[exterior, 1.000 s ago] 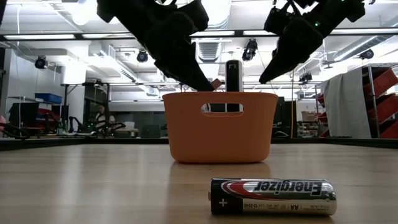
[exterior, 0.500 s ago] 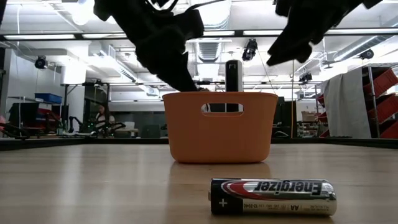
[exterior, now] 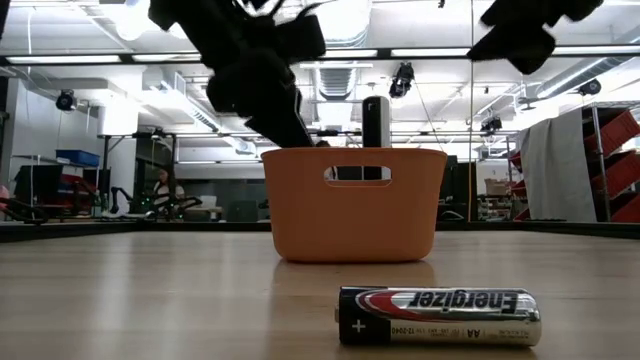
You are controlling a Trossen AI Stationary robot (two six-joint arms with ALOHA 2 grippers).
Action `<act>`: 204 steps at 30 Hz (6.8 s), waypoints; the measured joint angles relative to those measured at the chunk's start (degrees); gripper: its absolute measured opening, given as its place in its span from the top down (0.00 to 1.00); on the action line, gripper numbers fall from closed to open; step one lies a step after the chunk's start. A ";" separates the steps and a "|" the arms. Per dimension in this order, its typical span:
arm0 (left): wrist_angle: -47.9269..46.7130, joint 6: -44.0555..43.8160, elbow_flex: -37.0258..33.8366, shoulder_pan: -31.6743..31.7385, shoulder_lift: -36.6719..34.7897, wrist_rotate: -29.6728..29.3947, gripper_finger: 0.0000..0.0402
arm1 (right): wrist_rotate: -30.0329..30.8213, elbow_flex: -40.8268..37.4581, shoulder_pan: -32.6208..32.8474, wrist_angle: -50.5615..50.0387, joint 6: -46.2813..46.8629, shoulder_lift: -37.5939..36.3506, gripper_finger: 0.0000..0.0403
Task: Sort batteries
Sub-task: Put the silver battery into the yellow bin, then return to Home Position
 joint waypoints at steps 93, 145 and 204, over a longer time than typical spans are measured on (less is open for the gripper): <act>-8.08 -2.82 17.84 -42.04 -1.29 -50.71 0.69 | -3.13 55.95 13.69 -20.22 5.65 72.14 0.91; -25.09 -23.41 14.23 -41.62 -1.25 -57.15 0.69 | -40.64 24.57 -53.59 1.78 -67.20 36.89 0.91; 8.05 18.84 9.34 -20.27 -5.45 -14.84 0.71 | -41.35 1.84 -21.55 23.15 -51.86 1.65 0.97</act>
